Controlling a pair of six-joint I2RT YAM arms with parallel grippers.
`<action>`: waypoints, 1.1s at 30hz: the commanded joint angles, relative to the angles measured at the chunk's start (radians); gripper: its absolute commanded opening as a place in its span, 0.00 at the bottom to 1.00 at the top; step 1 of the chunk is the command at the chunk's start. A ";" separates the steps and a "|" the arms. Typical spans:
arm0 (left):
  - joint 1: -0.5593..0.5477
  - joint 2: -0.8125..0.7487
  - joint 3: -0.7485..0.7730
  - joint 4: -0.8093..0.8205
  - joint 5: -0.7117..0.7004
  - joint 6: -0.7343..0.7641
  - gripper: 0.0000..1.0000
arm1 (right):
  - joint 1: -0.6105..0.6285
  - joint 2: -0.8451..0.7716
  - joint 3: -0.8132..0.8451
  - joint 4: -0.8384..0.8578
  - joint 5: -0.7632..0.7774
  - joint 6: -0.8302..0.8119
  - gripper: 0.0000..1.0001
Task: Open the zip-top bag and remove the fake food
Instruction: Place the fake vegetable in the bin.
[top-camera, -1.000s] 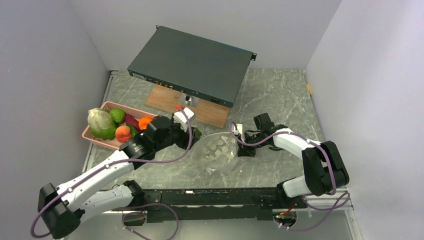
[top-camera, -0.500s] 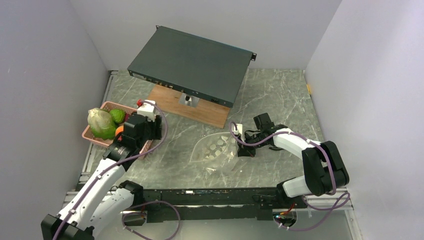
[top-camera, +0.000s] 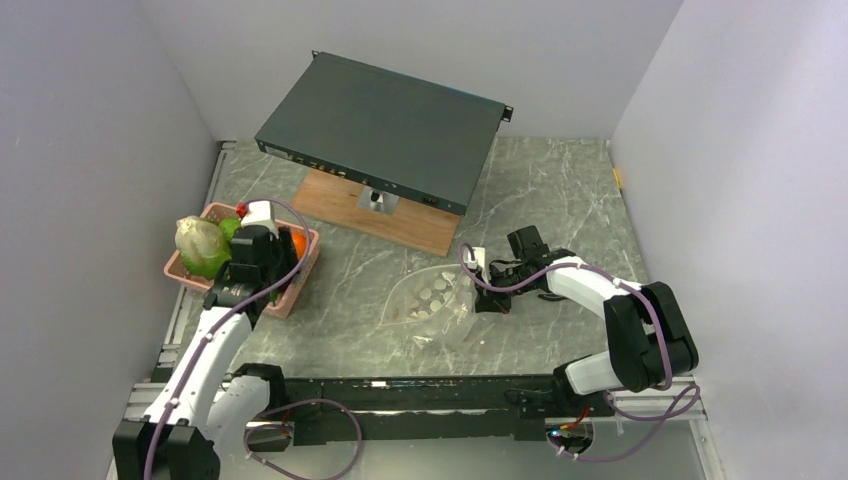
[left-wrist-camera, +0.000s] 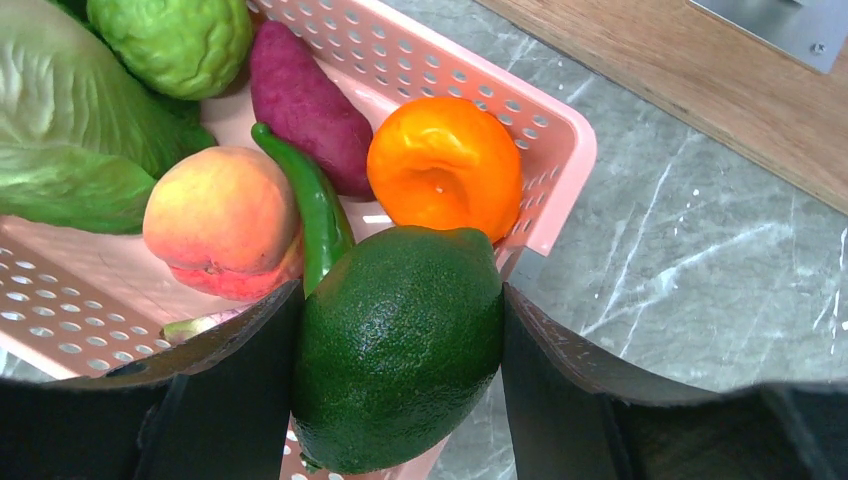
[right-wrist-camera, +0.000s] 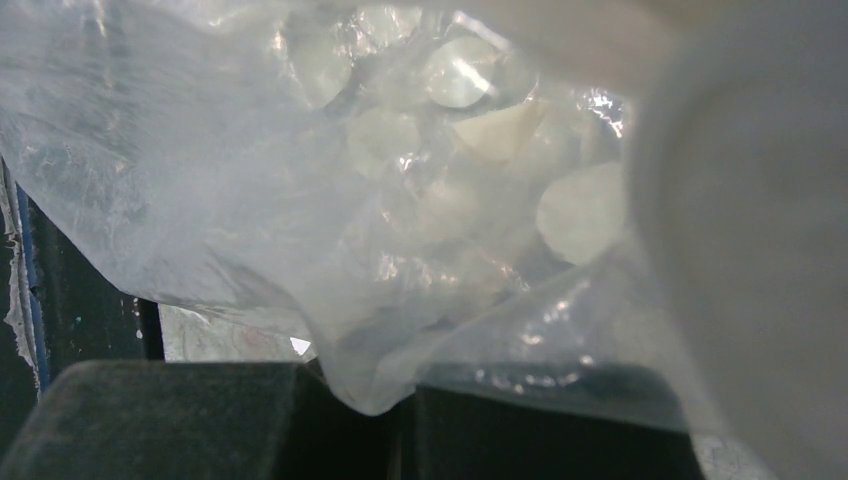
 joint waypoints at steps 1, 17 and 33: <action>0.054 0.010 -0.014 0.085 0.067 -0.046 0.02 | -0.004 -0.010 0.035 0.027 -0.015 -0.013 0.00; 0.141 0.096 0.056 0.018 0.145 -0.098 1.00 | -0.015 0.001 0.039 0.027 -0.010 -0.007 0.00; 0.150 -0.031 0.171 -0.113 0.355 -0.101 0.99 | -0.118 -0.016 0.069 -0.037 -0.059 0.025 0.00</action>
